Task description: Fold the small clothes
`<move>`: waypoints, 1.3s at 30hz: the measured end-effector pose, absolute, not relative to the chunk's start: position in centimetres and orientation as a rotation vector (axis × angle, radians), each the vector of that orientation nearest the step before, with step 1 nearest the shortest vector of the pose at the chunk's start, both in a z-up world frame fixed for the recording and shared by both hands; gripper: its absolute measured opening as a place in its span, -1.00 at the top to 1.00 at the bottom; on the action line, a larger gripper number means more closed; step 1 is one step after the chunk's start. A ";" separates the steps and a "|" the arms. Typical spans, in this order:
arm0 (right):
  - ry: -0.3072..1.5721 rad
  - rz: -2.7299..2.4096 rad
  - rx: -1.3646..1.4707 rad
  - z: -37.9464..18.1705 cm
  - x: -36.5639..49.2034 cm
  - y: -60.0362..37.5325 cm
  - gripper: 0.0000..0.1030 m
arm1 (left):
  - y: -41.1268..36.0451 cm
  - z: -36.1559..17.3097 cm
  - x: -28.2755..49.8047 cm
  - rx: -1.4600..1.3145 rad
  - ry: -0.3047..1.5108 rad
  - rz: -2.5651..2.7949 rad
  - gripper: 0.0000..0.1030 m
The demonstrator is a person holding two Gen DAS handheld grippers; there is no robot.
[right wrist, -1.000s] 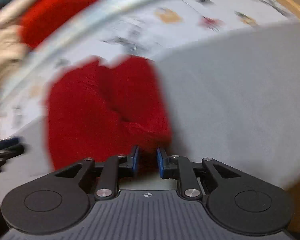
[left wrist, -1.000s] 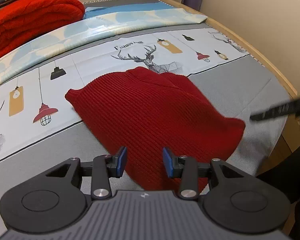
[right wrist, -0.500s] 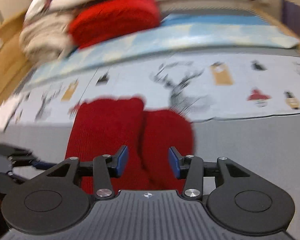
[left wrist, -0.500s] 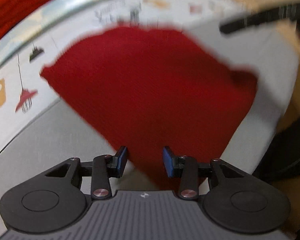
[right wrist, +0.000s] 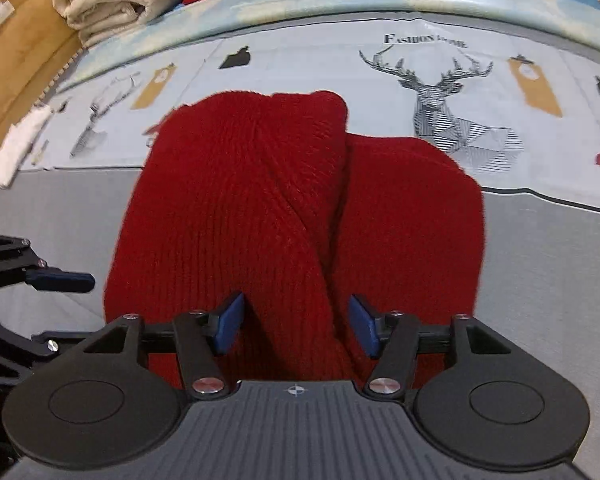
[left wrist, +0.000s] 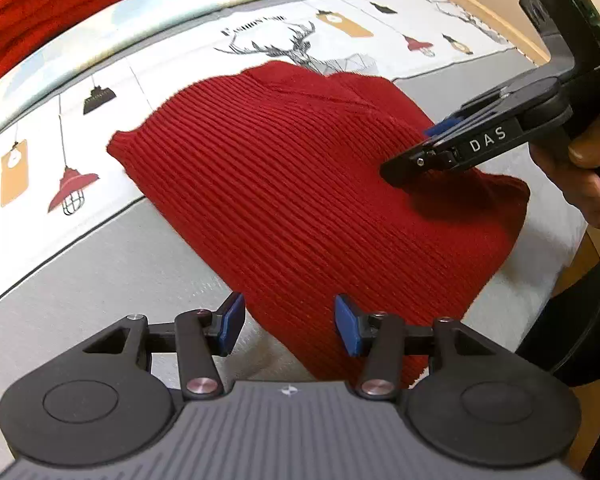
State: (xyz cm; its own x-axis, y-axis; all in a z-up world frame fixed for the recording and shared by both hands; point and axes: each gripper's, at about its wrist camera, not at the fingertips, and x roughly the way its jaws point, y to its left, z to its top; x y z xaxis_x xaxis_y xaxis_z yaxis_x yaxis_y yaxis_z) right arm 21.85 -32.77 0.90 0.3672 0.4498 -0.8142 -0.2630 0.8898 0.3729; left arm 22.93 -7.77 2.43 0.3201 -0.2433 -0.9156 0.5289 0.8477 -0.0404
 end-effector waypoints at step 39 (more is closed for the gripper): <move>1.200 0.458 -0.054 -0.2 17.5 -33.1 0.22 | -8.2 1.2 27.5 0.124 1.131 -0.387 -0.16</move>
State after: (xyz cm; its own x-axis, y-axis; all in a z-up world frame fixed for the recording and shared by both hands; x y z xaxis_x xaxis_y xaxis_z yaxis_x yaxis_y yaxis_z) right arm 17.54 -33.11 -0.20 0.2824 0.3137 -0.9066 -0.3696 0.9076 0.1989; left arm 27.45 -8.24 1.23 0.3680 -0.2383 -0.8988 0.3621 0.9270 -0.0976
